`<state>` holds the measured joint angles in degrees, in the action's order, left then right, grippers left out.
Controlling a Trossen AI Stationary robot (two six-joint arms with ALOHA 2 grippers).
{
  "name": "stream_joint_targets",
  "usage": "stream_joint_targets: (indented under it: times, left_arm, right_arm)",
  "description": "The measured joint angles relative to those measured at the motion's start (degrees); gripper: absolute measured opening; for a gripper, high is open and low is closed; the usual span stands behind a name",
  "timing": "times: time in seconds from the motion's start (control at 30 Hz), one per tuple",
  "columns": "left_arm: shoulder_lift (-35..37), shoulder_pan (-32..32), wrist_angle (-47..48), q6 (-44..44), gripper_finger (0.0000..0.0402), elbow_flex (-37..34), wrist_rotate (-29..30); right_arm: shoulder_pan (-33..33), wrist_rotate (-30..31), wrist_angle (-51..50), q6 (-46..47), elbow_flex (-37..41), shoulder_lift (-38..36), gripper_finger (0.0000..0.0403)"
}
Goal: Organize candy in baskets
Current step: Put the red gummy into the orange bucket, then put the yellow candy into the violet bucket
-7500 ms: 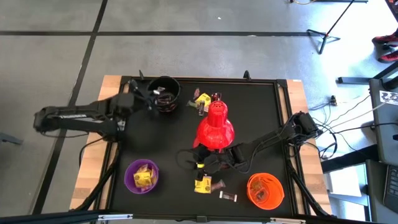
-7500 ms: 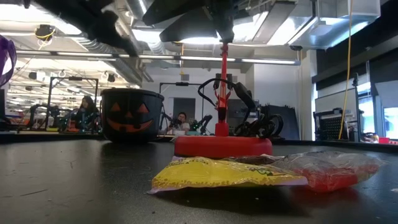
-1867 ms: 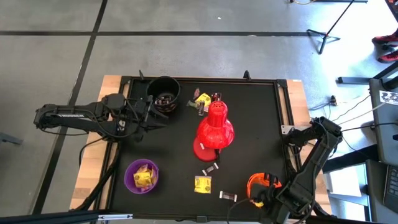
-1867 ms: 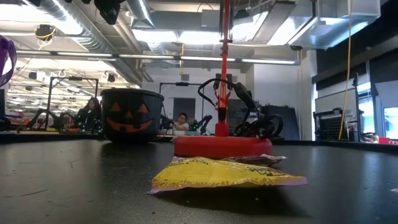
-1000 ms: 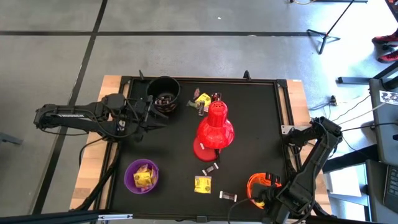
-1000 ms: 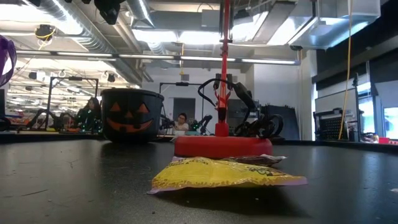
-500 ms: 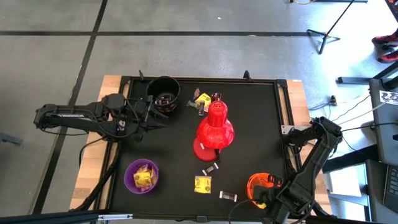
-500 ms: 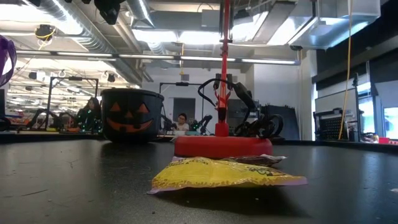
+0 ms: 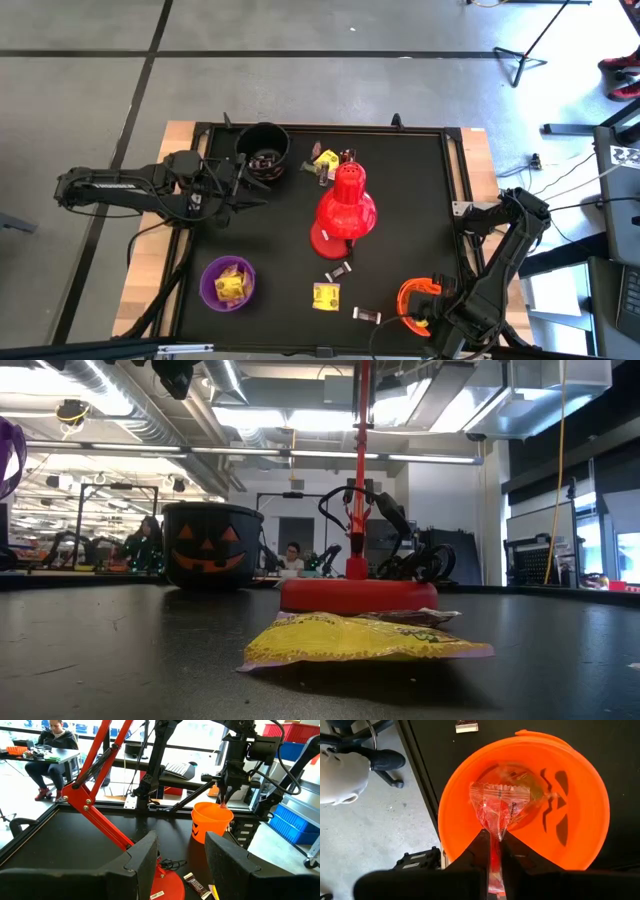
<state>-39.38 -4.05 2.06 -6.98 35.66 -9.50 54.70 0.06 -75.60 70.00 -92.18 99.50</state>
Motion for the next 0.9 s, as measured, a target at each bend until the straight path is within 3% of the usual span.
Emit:
stream_joint_targets:
  times: [0.5,0.9]
  left_arm:
    - [0.0,0.0,0.0,0.0,0.0155,0.0,0.0]
    - [0.0,0.0,0.0,0.0,0.0155,0.0,0.0]
  right_arm:
    - [0.0,0.9,0.7,-4.9,0.0,0.0,0.0032]
    - [0.0,1.2,2.2,-7.5,0.0,0.0,0.0187]
